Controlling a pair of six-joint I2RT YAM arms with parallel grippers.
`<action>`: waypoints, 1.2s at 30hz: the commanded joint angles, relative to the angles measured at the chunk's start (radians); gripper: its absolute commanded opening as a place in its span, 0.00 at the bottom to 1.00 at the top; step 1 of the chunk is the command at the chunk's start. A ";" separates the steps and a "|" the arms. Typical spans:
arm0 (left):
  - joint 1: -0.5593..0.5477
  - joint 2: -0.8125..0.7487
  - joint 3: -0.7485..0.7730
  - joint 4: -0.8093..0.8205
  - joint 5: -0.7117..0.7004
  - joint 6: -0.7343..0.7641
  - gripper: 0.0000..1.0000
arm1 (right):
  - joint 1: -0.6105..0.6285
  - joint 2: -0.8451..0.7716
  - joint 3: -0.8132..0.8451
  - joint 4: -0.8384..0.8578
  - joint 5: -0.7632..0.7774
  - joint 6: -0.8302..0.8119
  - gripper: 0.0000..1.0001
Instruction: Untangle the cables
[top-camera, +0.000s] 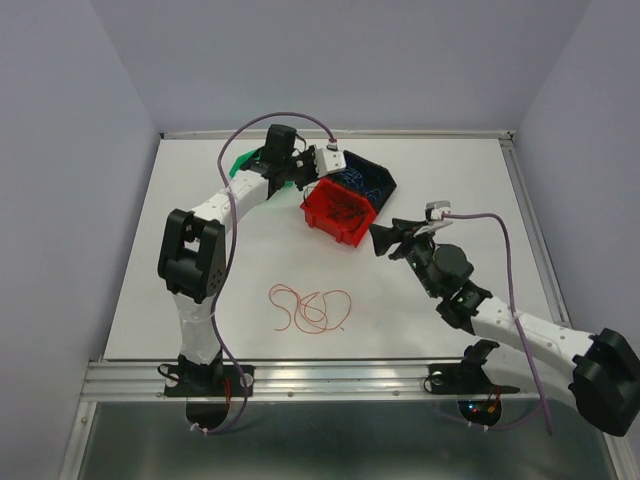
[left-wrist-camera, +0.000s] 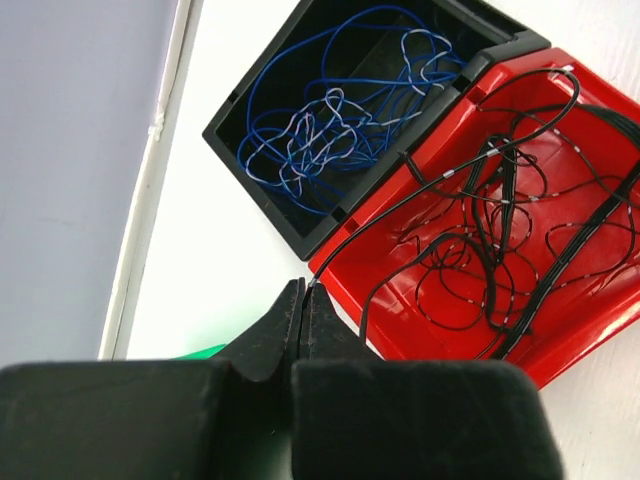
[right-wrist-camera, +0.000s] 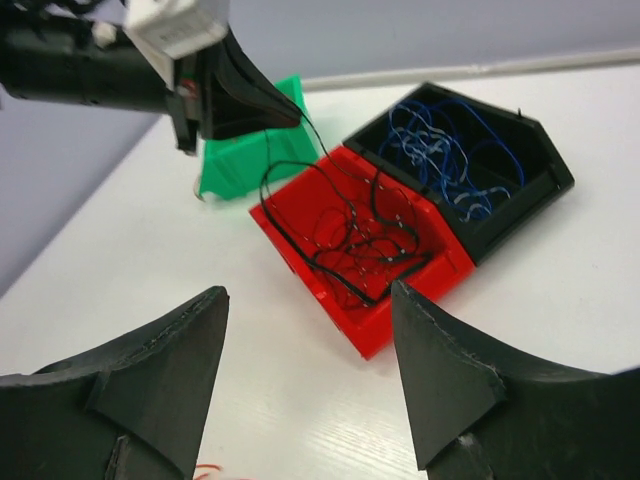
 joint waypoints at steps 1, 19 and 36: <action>-0.004 -0.029 -0.027 -0.024 0.024 0.062 0.00 | -0.004 0.120 0.086 -0.032 0.045 0.000 0.71; -0.076 0.017 -0.015 -0.120 -0.017 0.093 0.00 | -0.077 0.516 0.337 0.029 -0.091 -0.201 0.58; -0.078 0.027 0.002 -0.128 -0.006 0.057 0.00 | -0.132 0.672 0.424 0.072 -0.226 -0.308 0.50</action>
